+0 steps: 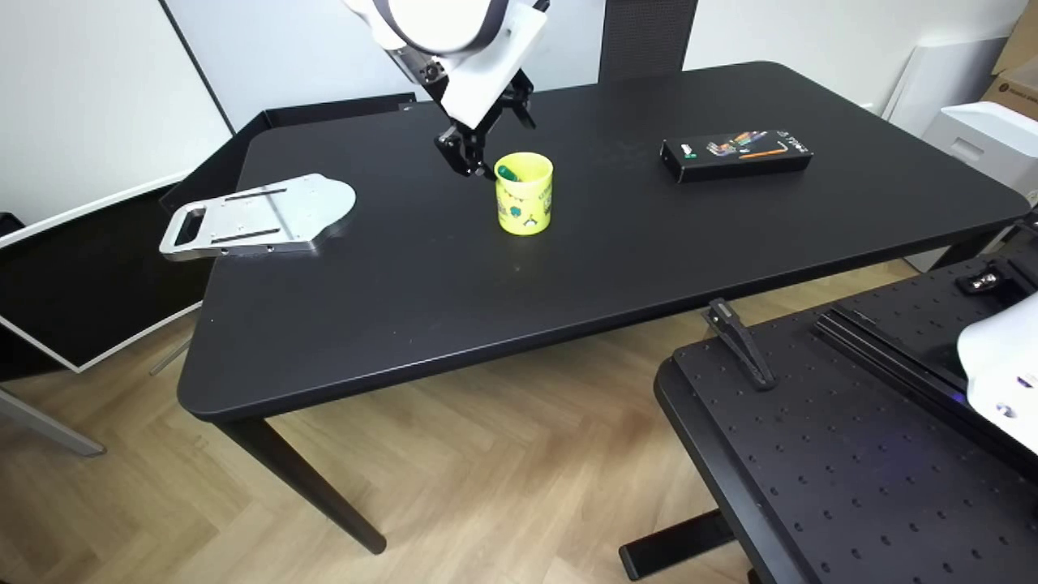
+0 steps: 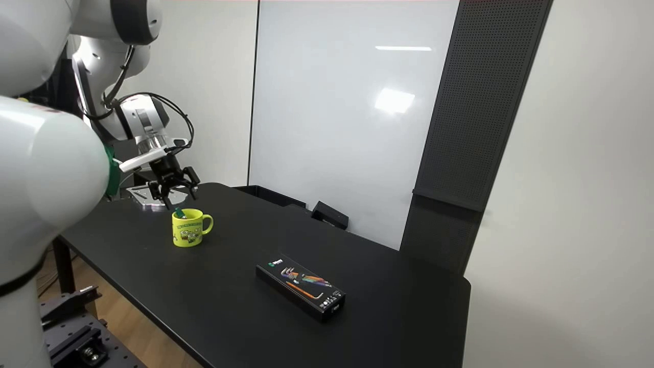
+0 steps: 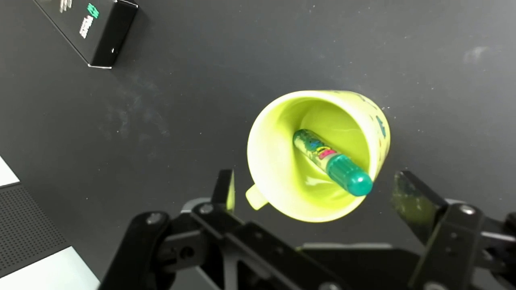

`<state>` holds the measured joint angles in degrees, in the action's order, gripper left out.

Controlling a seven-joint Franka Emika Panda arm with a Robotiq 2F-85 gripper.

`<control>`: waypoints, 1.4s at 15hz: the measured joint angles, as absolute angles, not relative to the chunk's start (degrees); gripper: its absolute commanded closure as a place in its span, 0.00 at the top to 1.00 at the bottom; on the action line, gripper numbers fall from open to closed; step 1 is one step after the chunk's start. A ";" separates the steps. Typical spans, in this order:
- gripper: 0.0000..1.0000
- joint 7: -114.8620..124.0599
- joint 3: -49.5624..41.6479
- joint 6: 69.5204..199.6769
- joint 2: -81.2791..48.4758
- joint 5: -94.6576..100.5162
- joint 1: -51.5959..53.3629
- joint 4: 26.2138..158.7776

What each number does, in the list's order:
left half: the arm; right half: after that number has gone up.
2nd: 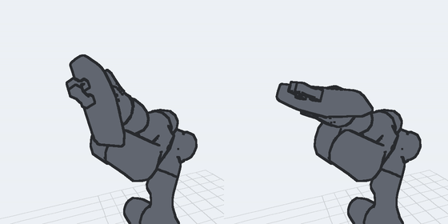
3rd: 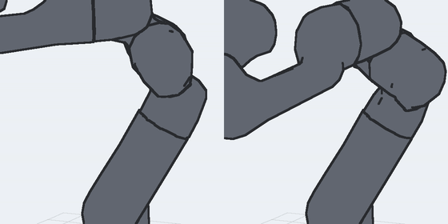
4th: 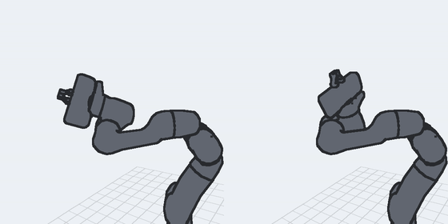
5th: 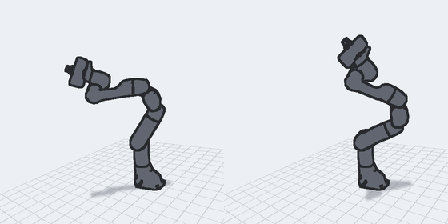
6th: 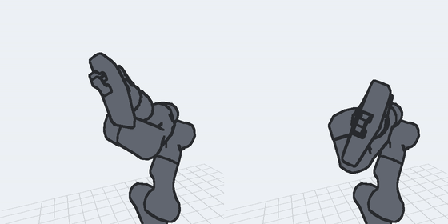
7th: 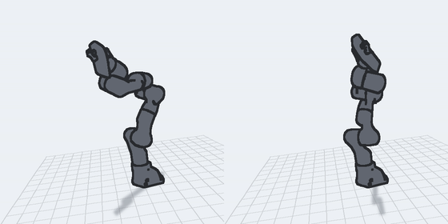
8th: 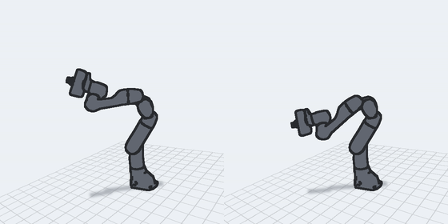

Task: Take the marker out of the mug and put it on the table

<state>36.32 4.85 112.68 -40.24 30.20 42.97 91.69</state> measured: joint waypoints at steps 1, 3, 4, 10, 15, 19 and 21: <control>0.73 36.32 4.85 112.68 -40.24 30.13 42.98 91.73; 0.58 36.33 4.85 112.69 -40.24 30.03 42.99 91.82; 0.51 36.33 4.85 112.69 -40.24 29.97 42.99 91.86; 0.11 36.33 4.82 112.70 -40.24 29.09 42.99 92.09; 0.05 36.33 4.70 112.69 -40.22 28.16 42.98 92.33; 0.05 36.33 4.09 112.70 -39.87 27.16 42.67 92.21; 0.05 36.33 3.26 112.54 -39.03 27.10 42.39 91.87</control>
<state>36.33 3.26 112.54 -39.03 27.10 42.39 91.87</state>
